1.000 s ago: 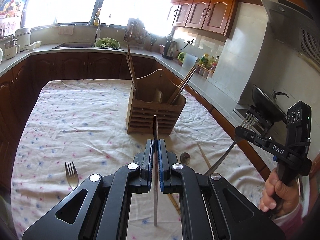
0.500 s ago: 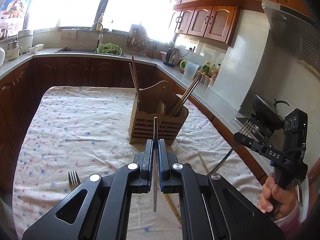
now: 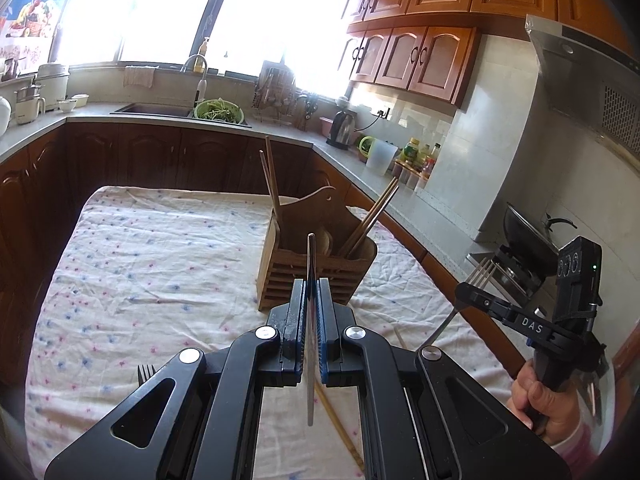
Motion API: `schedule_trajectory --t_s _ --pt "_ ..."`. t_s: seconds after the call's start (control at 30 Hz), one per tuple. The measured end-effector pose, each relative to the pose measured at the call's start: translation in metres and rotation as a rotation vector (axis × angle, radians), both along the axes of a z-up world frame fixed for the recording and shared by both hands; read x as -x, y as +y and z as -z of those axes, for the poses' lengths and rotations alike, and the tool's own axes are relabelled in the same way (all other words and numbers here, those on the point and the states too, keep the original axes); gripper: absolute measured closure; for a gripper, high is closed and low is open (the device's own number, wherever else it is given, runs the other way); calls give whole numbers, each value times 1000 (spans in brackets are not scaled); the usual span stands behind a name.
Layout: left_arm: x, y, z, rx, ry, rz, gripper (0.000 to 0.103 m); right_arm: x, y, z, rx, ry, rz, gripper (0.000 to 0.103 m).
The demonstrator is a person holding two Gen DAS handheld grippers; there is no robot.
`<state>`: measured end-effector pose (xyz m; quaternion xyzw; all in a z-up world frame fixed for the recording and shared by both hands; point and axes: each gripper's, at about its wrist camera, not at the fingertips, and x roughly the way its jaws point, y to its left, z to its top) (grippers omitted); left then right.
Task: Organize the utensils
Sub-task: 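Lift the held chopstick and fork and carry them above the wooden holder, then lower the left gripper's chopstick into the holder while the right gripper drops the fork in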
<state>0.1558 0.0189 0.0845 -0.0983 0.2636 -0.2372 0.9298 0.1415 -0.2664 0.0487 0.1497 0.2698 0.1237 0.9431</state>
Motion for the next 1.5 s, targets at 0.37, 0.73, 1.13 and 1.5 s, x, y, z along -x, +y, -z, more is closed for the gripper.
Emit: schedule_trajectory --t_s 0.37,0.73,1.13,1.5 --pt "-44 -3 -59 27 -142 -24 99 -46 1 -44 26 -116 27 100" --pt "-114 -19 -84 55 -248 -96 99 -115 13 -61 85 -183 45 100" --pt "-151 -37 -8 21 -129 -153 99 -149 17 -5 85 -72 30 100" --pt "-158 -46 32 -3 -45 -147 101 -156 14 28 37 19 11 100"
